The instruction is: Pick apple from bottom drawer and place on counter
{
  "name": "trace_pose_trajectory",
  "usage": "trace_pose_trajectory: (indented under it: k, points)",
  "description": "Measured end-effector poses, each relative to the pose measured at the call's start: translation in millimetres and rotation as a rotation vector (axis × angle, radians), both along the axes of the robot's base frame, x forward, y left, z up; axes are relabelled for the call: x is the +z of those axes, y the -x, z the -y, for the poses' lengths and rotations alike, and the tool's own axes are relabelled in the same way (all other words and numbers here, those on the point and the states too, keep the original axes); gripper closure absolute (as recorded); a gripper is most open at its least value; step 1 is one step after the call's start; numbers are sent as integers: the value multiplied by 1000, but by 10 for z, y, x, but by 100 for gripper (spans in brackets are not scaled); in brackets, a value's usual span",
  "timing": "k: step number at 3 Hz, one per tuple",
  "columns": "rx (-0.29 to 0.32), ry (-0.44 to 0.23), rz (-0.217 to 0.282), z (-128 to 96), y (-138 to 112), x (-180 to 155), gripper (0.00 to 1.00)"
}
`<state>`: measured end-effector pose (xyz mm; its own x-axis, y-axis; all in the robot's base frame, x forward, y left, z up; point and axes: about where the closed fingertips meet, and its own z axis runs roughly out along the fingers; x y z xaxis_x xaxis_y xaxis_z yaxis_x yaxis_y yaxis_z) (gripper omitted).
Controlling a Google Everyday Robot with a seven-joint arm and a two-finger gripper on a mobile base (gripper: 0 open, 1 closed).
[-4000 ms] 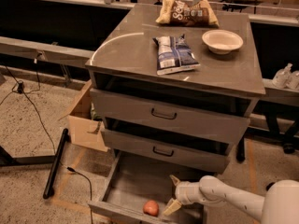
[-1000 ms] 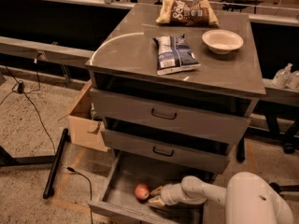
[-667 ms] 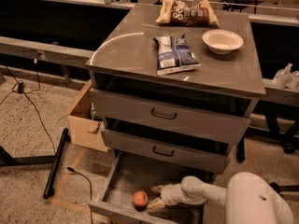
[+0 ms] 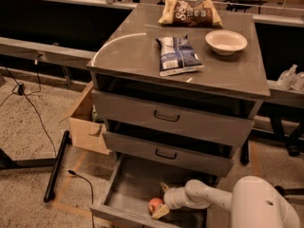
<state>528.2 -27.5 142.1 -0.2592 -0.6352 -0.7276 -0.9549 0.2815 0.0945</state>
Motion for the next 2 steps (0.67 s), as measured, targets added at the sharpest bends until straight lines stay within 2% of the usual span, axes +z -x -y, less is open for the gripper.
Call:
trace_pose_trajectory:
  k: [1, 2]
  points:
    - [6, -8, 0, -46, 2, -3, 6]
    - [9, -17, -8, -69, 7, -31, 26]
